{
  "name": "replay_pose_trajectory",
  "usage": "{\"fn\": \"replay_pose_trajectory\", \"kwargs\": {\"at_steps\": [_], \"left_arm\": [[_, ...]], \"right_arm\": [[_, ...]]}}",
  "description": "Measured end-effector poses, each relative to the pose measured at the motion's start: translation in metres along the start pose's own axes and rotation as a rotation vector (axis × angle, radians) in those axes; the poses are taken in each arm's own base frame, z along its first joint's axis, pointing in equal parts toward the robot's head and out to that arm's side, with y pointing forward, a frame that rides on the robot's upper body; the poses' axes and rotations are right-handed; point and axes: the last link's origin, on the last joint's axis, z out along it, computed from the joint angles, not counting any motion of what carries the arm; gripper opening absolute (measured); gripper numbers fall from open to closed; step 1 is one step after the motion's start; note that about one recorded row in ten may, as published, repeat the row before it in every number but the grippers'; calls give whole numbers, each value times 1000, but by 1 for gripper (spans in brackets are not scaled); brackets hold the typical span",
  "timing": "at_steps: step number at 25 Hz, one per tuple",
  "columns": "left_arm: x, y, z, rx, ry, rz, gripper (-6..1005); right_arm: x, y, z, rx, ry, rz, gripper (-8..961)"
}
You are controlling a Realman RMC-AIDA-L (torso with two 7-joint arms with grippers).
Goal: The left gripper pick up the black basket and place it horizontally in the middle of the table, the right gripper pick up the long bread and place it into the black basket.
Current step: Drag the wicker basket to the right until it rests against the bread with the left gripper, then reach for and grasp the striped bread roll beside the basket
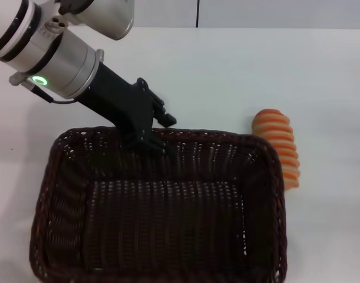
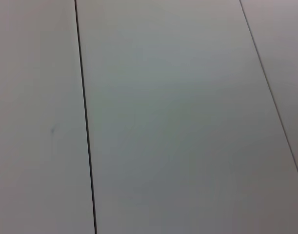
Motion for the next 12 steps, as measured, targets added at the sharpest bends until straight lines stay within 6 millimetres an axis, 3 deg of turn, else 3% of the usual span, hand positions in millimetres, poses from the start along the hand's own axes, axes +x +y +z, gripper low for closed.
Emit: {"fn": "replay_pose_trajectory", "kwargs": {"at_steps": [4,7,8,11,12], "left_arm": [[2,-5,0,38,13,-6,367],[5,-16,-6,117,56,-21,575],[5,-18,-8,136,68,-26,580],[2,-29,-26,244,187,-64,594],[-4,-35,-45,341,326,-106,599]], "right_arm": [[0,0,-1,-2,1,-1,789],[1,0,-2,-5,4,-1,789],[1,0,-2,-5,5,-2,789],[2,3,-5,-17,14,5,789],[3,4,-6,-22,18,7,789]]}}
